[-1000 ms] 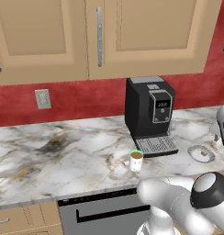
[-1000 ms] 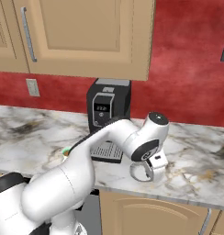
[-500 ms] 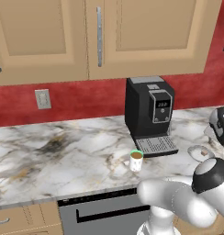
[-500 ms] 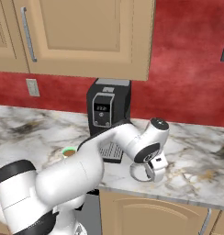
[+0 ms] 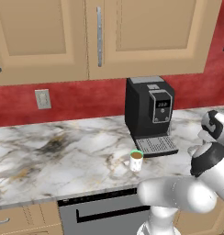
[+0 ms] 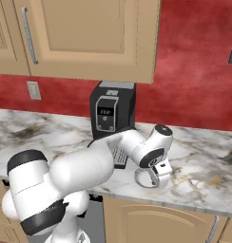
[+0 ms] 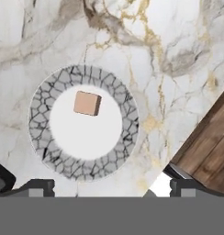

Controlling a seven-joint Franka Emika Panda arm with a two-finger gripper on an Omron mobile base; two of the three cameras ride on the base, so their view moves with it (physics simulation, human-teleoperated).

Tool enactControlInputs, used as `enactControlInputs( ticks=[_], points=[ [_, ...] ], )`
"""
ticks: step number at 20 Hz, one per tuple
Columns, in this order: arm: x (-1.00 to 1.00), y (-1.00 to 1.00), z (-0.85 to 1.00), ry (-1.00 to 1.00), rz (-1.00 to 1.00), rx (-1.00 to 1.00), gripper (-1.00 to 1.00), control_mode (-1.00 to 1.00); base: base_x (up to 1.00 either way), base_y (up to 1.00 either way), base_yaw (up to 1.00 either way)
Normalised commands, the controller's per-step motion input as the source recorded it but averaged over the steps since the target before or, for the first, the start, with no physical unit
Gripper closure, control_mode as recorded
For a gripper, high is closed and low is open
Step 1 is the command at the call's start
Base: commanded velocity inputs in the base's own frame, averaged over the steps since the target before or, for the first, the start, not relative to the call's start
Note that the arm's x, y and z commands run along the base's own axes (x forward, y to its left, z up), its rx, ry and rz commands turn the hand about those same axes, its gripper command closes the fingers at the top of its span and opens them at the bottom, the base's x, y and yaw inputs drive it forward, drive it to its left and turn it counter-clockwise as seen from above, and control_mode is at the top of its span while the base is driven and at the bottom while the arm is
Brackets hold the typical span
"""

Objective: Take a sugar cube from the saucer and place it inside the coffee. Then, grab milk from the fridge and place it next to the coffee on the counter to sweeten the coffee.

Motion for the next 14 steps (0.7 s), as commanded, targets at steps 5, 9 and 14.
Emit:
enactControlInputs(
  ticks=[5,9,14],
  points=[
    [0.14,-0.01,-0.25,0.01,0.0,0.0,-1.0,-1.0,0.0,0.0,0.0],
    [0.26,-0.01,-0.2,0.0,-0.03,0.0,-1.0,-1.0,0.0,0.0,0.0],
    [0.09,-0.17,-0.17,0.0,0.0,0.0,-1.0,-1.0,0.0,0.0,0.0]
  ],
)
